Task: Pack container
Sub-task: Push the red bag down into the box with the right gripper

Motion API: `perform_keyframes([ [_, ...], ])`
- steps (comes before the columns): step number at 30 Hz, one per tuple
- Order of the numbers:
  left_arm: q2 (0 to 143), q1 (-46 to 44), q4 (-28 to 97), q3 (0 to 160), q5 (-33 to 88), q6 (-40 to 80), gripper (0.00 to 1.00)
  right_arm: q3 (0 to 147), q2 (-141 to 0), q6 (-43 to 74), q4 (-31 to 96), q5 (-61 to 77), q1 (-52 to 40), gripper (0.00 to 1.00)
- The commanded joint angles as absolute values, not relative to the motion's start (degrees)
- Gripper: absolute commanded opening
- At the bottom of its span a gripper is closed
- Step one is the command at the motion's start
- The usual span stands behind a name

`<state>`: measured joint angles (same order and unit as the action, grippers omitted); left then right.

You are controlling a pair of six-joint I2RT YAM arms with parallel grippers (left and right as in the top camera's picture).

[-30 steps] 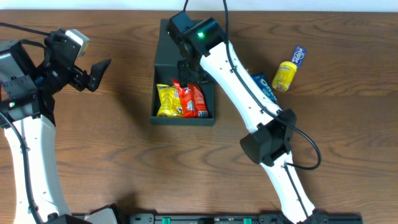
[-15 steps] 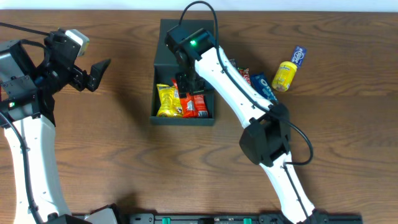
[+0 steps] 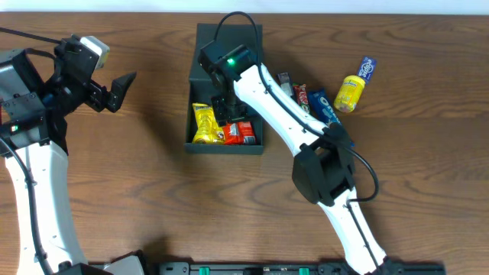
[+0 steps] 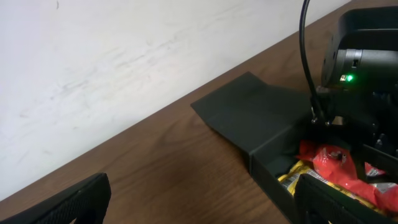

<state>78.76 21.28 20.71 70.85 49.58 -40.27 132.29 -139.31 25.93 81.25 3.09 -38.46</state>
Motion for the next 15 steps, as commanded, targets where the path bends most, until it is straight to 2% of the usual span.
perform_keyframes([
  [1,79.26,21.41,20.58,71.20,50.43,-39.59,0.95,131.83,-139.79,25.91,80.51,3.27,-38.87,0.07],
  [2,79.26,21.41,20.58,71.20,50.43,-39.62,0.95,131.83,-139.79,26.85,80.36,3.25,-38.87,0.01],
  [9,79.26,21.41,20.58,71.20,50.43,-39.62,0.95,131.83,-139.79,29.30,80.58,3.27,-38.87,0.01],
  [10,79.26,21.41,20.58,71.20,50.43,-39.62,0.95,131.83,-139.79,29.26,80.62,3.27,-38.87,0.06],
  [11,79.26,21.41,20.58,71.20,50.43,-39.62,0.95,131.83,-139.79,29.17,80.62,3.27,-38.87,0.27],
  [12,79.26,21.41,20.58,71.20,50.43,-39.62,0.95,131.83,-139.79,29.06,80.58,3.27,-38.87,0.39],
  [14,79.26,21.41,20.58,71.20,50.43,-39.62,0.95,131.83,-139.79,29.06,80.53,3.27,-38.87,0.45],
  [15,79.26,21.41,20.58,71.20,50.43,-39.62,0.95,131.83,-139.79,29.06,80.42,3.25,-38.87,0.53],
])
